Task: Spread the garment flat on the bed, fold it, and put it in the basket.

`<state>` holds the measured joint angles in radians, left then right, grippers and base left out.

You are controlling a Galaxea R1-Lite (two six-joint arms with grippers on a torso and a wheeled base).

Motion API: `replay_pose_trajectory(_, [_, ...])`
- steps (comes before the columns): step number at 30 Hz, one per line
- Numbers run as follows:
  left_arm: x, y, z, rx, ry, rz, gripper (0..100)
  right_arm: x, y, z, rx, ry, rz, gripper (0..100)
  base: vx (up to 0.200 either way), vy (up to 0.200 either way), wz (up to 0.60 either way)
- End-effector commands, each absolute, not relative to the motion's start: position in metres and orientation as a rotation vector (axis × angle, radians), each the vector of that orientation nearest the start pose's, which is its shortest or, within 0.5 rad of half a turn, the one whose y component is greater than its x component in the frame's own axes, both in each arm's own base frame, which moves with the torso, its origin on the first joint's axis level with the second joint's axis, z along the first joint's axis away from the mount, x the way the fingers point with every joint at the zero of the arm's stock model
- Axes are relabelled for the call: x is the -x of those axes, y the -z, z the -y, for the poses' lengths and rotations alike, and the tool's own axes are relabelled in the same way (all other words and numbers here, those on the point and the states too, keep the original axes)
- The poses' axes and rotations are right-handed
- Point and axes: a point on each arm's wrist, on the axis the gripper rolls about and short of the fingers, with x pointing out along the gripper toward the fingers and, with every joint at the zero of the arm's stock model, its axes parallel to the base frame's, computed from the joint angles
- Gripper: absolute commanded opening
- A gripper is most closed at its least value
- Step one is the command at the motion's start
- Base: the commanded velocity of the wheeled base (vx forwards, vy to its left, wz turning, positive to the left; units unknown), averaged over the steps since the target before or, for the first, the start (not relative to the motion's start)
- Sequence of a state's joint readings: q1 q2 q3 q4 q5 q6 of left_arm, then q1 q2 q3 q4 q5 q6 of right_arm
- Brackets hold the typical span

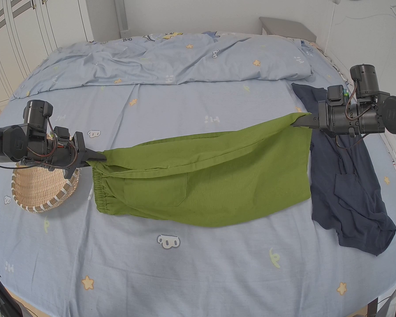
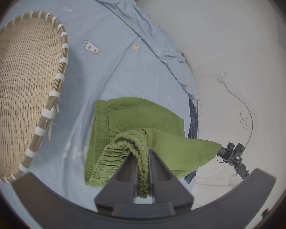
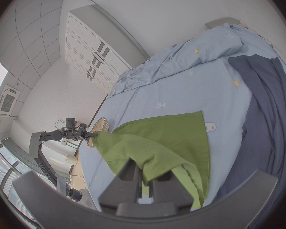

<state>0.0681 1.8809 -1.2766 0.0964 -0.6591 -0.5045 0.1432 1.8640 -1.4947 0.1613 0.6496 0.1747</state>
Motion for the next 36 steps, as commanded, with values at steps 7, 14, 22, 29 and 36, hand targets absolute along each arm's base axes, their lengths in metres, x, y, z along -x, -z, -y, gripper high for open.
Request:
replay_pose_trajectory(7, [-0.363,-0.181,-0.008,0.718,0.401,-0.793,0,-0.382,-0.23,-0.054,-0.301,-0.696,-0.55,0,0.0,0.0,0.0])
replay_pose_trajectory(14, [-0.377,-0.185,-0.009,0.707,0.405,-0.767,0,-0.404,-0.216,-0.056,-0.293,-0.693,-0.545,0,0.0,0.0,0.0])
replay_pose_trajectory(22, [-0.389,-0.177,-0.011,0.71,0.397,-0.771,0,-0.416,-0.209,-0.047,-0.301,-0.673,-0.507,0,0.0,0.0,0.0])
replay_pose_trajectory(29, [-0.397,-0.17,-0.013,0.713,0.393,-0.776,0,-0.42,-0.201,-0.048,-0.303,-0.664,-0.518,0,0.0,0.0,0.0])
replay_pose_trajectory(36, [-0.406,-0.166,-0.013,0.711,0.394,-0.777,0,-0.426,-0.194,-0.049,-0.305,-0.66,-0.532,0,0.0,0.0,0.0])
